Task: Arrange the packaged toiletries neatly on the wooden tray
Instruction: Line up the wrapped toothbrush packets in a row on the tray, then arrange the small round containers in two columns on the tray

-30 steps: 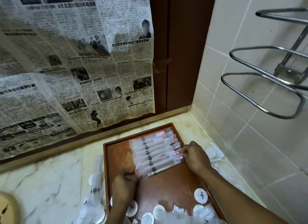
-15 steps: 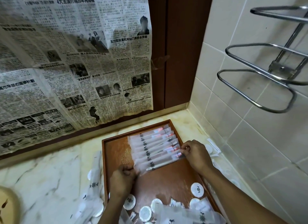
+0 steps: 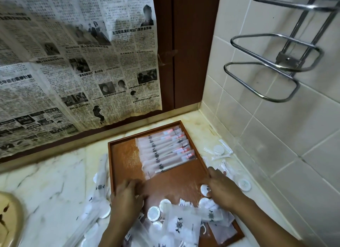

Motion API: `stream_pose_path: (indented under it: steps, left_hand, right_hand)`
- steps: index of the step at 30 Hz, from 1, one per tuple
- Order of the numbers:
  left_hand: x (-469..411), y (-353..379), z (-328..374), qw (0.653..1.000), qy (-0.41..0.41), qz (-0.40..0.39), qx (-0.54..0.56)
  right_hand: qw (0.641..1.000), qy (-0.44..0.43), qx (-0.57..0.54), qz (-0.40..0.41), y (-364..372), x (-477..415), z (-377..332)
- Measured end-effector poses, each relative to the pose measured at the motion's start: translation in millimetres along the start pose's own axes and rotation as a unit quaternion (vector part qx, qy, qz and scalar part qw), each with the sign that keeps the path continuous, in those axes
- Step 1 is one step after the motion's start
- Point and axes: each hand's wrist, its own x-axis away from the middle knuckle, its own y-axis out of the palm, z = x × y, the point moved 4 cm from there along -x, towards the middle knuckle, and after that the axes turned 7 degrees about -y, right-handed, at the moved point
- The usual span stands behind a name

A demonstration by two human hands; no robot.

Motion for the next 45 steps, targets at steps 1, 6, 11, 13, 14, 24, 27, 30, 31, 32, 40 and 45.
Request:
stream_pose_path:
  steps: [1, 6, 11, 13, 14, 24, 27, 30, 31, 32, 40, 45]
  left_hand:
    - [2.3, -1.3, -3.3, 1.000, -0.005, -0.010, -0.020]
    - [9.2, -8.8, -14.5, 0.997, 0.003, -0.057, -0.057]
    - [9.2, -9.3, -13.0, 0.991, 0.024, -0.079, -0.101]
    - [8.7, -8.6, -8.2, 0.990, 0.026, -0.089, -0.102]
    - [9.1, -9.4, -5.7, 0.990, 0.024, -0.095, -0.099]
    - [23.4, -21.0, -26.5, 0.957, -0.092, -0.071, 0.264]
    - [25.4, -30.8, -39.8, 0.900, -0.157, -0.080, 0.400]
    - [20.9, -45.4, -51.0, 0.848, -0.194, -0.127, 0.477]
    - [17.7, -50.1, -58.5, 0.831, -0.220, -0.116, 0.498]
    - [15.5, -53.8, -68.1, 0.822, -0.245, -0.096, 0.505]
    - [-3.6, -74.0, -139.6, 0.986, -0.130, 0.033, 0.095]
    - [-12.8, -68.8, -150.2, 0.988, -0.119, 0.009, 0.097]
  right_hand:
    - [1.000, 0.000, 0.002, 0.010, 1.4, -0.4, -0.1]
    - [0.999, 0.008, -0.019, 0.028, -0.6, 1.6, -0.2]
    - [0.998, 0.018, -0.047, 0.044, -3.9, 2.1, -6.1]
    - [0.997, 0.034, -0.056, 0.051, -4.3, 4.8, -5.2]
    - [0.995, 0.043, -0.065, 0.056, -5.2, 5.7, -6.0]
    - [0.805, 0.153, -0.556, 0.140, -0.1, -2.8, -74.4]
    - [0.717, 0.192, -0.664, 0.093, 15.8, -7.0, -100.1]
    - [0.736, 0.179, -0.649, 0.073, 23.7, -9.4, -118.7]
    - [0.761, 0.172, -0.622, 0.068, 24.7, -9.7, -124.7]
    - [0.795, 0.161, -0.581, 0.068, 25.9, -10.5, -130.1]
    - [0.942, 0.013, -0.326, 0.079, 31.5, -24.7, -205.0]
    - [0.960, -0.025, -0.268, 0.075, 25.9, -56.2, -251.0]
